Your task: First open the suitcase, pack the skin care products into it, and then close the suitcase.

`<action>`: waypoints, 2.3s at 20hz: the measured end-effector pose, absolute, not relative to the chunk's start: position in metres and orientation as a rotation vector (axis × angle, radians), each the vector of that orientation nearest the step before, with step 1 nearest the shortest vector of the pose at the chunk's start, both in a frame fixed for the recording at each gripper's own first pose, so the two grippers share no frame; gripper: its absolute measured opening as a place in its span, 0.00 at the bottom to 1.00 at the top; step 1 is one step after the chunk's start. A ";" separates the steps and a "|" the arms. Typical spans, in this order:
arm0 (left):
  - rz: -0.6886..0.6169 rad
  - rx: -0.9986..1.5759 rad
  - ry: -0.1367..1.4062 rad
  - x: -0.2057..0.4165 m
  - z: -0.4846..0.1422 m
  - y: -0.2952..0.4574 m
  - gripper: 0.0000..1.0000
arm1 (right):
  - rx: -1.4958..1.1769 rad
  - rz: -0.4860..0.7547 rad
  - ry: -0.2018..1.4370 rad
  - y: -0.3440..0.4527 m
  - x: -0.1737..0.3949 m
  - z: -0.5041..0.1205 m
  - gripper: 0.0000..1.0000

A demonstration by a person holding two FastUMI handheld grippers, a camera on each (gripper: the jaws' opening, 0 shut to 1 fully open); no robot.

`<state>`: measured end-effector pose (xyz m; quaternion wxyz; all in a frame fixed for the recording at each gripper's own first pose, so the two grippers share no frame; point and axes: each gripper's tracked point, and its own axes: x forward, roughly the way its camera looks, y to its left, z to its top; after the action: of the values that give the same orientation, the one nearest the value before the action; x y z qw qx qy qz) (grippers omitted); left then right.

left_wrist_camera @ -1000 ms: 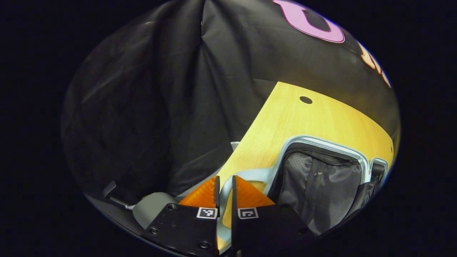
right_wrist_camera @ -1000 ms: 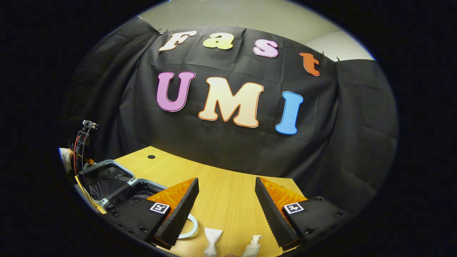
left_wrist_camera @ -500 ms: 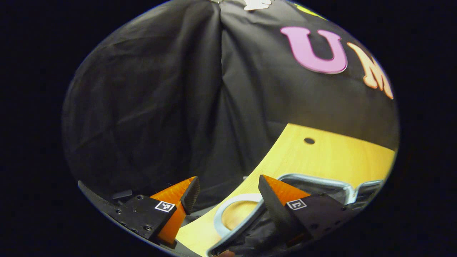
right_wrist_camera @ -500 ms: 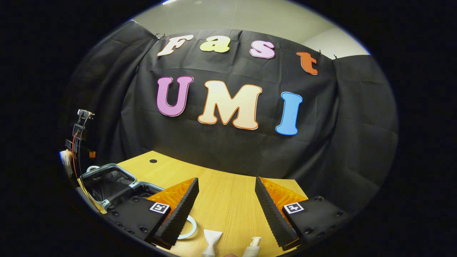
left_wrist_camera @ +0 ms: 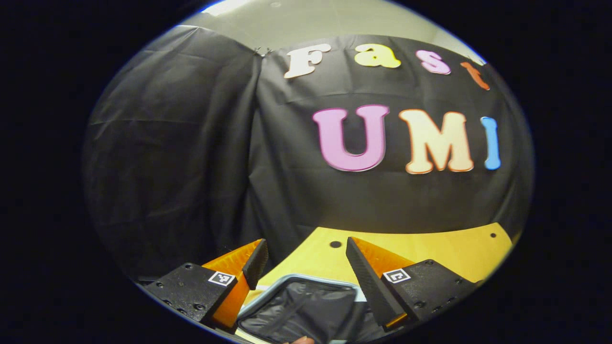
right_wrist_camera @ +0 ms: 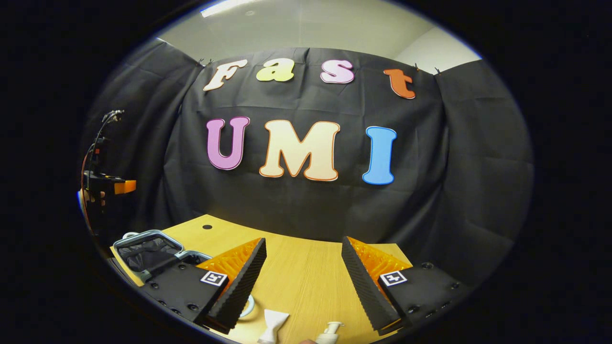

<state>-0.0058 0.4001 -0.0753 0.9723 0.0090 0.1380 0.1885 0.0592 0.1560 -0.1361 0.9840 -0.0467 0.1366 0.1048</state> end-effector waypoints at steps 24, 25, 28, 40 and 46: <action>-0.120 -0.151 0.496 -0.044 -0.124 0.114 0.97 | -0.073 0.140 0.276 0.050 0.043 -0.134 0.99; -0.133 -0.163 0.526 -0.046 -0.135 0.104 0.96 | -0.074 0.139 0.281 0.047 0.041 -0.136 0.99; -0.177 -0.196 0.625 -0.060 -0.166 0.075 0.94 | -0.080 0.131 0.301 0.038 0.037 -0.143 1.00; -0.276 -0.219 1.001 -0.131 -0.302 -0.007 0.94 | -0.084 0.120 0.476 0.014 0.010 -0.203 1.00; -0.238 -0.207 1.076 -0.142 -0.344 -0.008 0.88 | -0.031 0.149 0.681 0.021 -0.009 -0.268 1.00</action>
<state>-0.1416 -0.0084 -0.3436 0.8468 -0.0983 0.5104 -0.1127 -0.0086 0.0213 -0.2684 0.9398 -0.0153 0.3336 0.0729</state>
